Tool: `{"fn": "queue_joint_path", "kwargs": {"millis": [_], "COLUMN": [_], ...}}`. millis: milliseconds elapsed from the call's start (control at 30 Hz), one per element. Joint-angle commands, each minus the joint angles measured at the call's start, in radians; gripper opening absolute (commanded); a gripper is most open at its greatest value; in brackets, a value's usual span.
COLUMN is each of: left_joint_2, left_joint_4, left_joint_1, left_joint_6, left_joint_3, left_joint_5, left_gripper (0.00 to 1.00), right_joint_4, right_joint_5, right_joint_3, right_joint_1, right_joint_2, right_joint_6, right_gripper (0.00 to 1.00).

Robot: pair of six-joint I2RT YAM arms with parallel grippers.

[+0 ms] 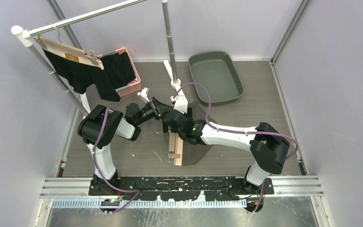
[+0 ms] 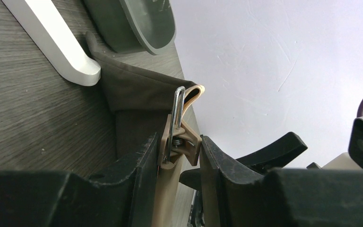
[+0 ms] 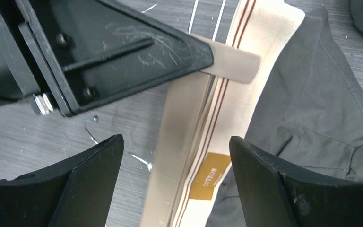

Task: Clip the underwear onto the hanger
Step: Adjust the hanger at the center of the board.

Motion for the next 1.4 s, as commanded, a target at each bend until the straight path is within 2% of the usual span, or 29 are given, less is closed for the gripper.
{"fn": "queue_joint_path", "kwargs": {"millis": [0, 333, 533, 800, 967, 1100, 1200, 1367], "left_joint_2": [-0.002, -0.001, 0.005, 0.009, 0.004, -0.02, -0.059, -0.19], "left_joint_4": [0.066, 0.065, 0.065, 0.065, 0.064, 0.061, 0.06, -0.024], "left_joint_1": [-0.003, -0.003, -0.003, -0.003, -0.001, 0.025, 0.066, 0.128], "left_joint_6": [-0.003, -0.005, -0.005, -0.009, -0.01, -0.02, -0.038, -0.031], "left_joint_3": [-0.004, -0.001, 0.003, 0.014, 0.023, 0.036, 0.052, 0.082], "left_joint_5": [-0.019, -0.017, -0.015, -0.015, -0.018, -0.031, -0.036, -0.019], "left_gripper": [0.37, 0.37, 0.36, 0.37, 0.38, 0.49, 0.56, 0.6], "right_joint_4": [-0.049, -0.126, -0.141, -0.161, -0.178, -0.174, -0.137, -0.016], "right_joint_5": [0.101, 0.118, 0.125, 0.154, 0.164, 0.154, 0.086, -0.078], "right_joint_3": [0.117, 0.213, 0.209, 0.219, 0.225, 0.213, 0.176, 0.069], "right_joint_1": [0.014, 0.026, 0.026, 0.025, 0.025, 0.019, -0.008, -0.115], "right_joint_2": [0.061, 0.175, 0.184, 0.198, 0.193, 0.148, 0.081, -0.059], "right_joint_6": [0.057, 0.12, 0.135, 0.135, 0.137, 0.115, 0.078, 0.021], "right_gripper": [0.87, 0.72, 0.56, 0.4, 0.37, 0.37, 0.38, 0.39]}}
